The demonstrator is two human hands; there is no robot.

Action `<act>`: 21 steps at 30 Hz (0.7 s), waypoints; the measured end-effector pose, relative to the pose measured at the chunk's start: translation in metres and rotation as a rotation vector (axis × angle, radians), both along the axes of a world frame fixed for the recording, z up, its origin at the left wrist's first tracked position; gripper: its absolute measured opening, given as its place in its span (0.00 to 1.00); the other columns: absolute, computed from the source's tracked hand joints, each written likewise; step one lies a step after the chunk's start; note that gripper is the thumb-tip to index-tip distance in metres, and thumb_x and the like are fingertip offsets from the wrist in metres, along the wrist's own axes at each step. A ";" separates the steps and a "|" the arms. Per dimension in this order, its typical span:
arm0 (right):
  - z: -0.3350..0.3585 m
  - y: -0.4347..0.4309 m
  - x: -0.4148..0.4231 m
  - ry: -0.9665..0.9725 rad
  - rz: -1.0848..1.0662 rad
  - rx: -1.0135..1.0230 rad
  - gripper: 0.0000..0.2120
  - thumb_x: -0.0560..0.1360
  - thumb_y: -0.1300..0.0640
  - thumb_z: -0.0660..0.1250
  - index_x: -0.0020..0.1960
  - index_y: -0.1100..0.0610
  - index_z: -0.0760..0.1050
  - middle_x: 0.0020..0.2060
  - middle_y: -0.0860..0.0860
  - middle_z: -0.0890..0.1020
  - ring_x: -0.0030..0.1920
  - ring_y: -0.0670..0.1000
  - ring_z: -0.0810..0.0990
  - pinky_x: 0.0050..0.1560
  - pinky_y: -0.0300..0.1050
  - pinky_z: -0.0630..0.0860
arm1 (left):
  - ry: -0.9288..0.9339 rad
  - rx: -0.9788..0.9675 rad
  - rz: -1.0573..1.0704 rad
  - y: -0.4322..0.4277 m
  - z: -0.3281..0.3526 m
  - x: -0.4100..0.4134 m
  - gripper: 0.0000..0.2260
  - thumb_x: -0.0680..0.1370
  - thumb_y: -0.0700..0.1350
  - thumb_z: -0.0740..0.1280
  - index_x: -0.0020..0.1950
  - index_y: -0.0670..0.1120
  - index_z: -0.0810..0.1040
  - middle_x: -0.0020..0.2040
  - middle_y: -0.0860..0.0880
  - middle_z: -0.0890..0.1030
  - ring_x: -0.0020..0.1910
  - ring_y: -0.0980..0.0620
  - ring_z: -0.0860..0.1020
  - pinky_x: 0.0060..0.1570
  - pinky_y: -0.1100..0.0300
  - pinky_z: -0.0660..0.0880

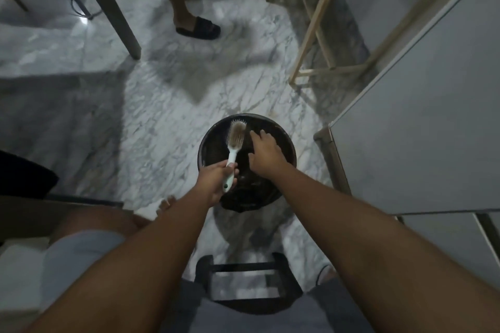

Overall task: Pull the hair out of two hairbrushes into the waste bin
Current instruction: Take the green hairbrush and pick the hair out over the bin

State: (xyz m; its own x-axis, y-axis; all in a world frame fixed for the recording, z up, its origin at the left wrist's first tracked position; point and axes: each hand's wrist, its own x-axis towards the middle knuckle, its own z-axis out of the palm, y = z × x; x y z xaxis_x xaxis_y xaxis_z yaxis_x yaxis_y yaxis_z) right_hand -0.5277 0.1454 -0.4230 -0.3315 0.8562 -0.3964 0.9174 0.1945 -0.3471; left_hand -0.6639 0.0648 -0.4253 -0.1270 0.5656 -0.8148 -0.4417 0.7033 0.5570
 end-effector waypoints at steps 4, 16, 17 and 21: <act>-0.026 -0.024 0.006 0.086 -0.065 -0.002 0.33 0.80 0.55 0.63 0.80 0.57 0.53 0.78 0.60 0.56 0.78 0.61 0.55 0.75 0.57 0.61 | -0.001 0.013 -0.009 -0.020 -0.029 -0.007 0.12 0.80 0.39 0.66 0.62 0.37 0.79 0.43 0.45 0.80 0.38 0.52 0.78 0.37 0.60 0.77; -0.022 -0.037 0.000 0.455 -0.282 0.149 0.24 0.79 0.59 0.65 0.74 0.59 0.68 0.66 0.58 0.78 0.65 0.57 0.77 0.68 0.45 0.70 | -0.077 0.011 -0.050 -0.049 -0.024 -0.007 0.07 0.79 0.43 0.66 0.51 0.41 0.81 0.42 0.47 0.81 0.41 0.52 0.78 0.33 0.60 0.73; -0.028 -0.032 -0.001 0.477 -0.299 0.178 0.22 0.78 0.59 0.66 0.72 0.59 0.72 0.62 0.58 0.80 0.62 0.56 0.79 0.65 0.43 0.71 | -0.077 0.009 -0.051 -0.046 -0.026 -0.005 0.07 0.80 0.44 0.66 0.50 0.42 0.81 0.43 0.48 0.81 0.42 0.52 0.78 0.34 0.59 0.73; -0.048 -0.014 -0.005 0.547 -0.370 0.216 0.13 0.77 0.59 0.69 0.60 0.59 0.82 0.52 0.56 0.86 0.54 0.52 0.83 0.57 0.33 0.71 | -0.025 0.037 -0.029 -0.027 -0.038 -0.006 0.04 0.81 0.42 0.65 0.52 0.45 0.79 0.49 0.49 0.82 0.44 0.53 0.78 0.31 0.59 0.74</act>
State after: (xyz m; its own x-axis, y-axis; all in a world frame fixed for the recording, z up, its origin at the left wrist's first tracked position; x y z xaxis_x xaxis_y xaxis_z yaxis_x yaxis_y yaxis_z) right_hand -0.5322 0.1315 -0.4706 -0.1063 0.9923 -0.0641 0.6412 0.0192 -0.7671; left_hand -0.6703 0.0375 -0.4637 -0.0897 0.5988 -0.7959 -0.4357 0.6950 0.5720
